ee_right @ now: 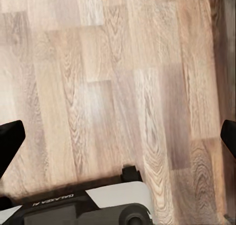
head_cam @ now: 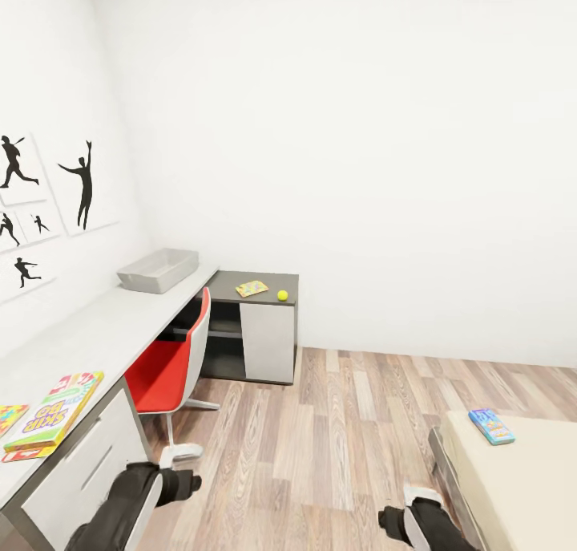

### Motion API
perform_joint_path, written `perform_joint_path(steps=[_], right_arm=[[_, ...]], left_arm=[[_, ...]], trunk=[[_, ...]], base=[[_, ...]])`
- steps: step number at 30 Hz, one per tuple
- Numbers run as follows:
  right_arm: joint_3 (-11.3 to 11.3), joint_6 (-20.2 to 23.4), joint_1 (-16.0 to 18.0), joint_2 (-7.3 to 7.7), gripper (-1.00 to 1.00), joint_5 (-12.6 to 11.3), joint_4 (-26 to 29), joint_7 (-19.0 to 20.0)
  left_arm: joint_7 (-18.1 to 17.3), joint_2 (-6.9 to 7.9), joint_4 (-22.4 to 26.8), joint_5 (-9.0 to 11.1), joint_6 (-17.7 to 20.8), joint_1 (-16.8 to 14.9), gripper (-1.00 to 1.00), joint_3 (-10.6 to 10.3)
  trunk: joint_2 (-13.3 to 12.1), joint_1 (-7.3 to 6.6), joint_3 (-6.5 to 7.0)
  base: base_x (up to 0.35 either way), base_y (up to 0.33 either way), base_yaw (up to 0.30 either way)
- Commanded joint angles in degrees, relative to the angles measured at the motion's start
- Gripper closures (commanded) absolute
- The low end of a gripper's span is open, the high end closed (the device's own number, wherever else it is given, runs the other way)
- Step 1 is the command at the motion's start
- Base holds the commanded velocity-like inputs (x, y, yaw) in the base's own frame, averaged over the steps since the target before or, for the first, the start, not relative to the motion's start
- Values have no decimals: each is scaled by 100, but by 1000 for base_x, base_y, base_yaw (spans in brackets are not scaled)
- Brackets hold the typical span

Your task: Put all the toys in the child's room - the three board games (two on the bed and one on the table), the two jigsaw puzzles on the table, and the tennis ball on the table - inside the toy box on the table in the child's room.

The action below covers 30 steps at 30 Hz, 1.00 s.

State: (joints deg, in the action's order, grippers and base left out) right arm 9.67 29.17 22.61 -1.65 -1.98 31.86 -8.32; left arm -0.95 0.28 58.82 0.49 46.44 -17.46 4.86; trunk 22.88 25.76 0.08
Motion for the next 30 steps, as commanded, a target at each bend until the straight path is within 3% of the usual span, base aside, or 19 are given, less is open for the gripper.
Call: perform_joint_path(steps=[1, 3, 9, 14, 22, 30], right_arm=[[23, 169, 30, -3, -100, -26, 198, -33], [24, 596, 117, -14, -100, -28, 696, -57], [22, 1212, 208, -63, -100, -32, 1410, -80], [10, 1388, 229, -88, -100, -25, 1663, -87], [-41, 1565, 196, -101, -100, -8, 2033, -90], [-58, 1590, 176, -162, -100, 43, 2089, -92]], left_arm=[[-10, 1, 68, 2, 79, -52, -100, 13], [-10, 8, 262, 0, 245, -156, -100, 27], [-58, 27, 591, 3, 425, -248, -100, 41], [-359, 31, 781, 2, 486, -267, -100, 37], [-1216, 37, 937, -22, 537, -279, -100, 38], [-1373, 77, 1041, -67, 557, -279, -100, 30]], trunk=[[4, 2, -4], [4, 2, -4], [4, 2, -4], [4, 2, -4], [4, 2, -4], [4, 2, -4]], base=[[0, 0, 0], [0, 0, 0], [0, 0, 0], [11, 0, 0], [197, 65, 0], [266, 101, 0]])
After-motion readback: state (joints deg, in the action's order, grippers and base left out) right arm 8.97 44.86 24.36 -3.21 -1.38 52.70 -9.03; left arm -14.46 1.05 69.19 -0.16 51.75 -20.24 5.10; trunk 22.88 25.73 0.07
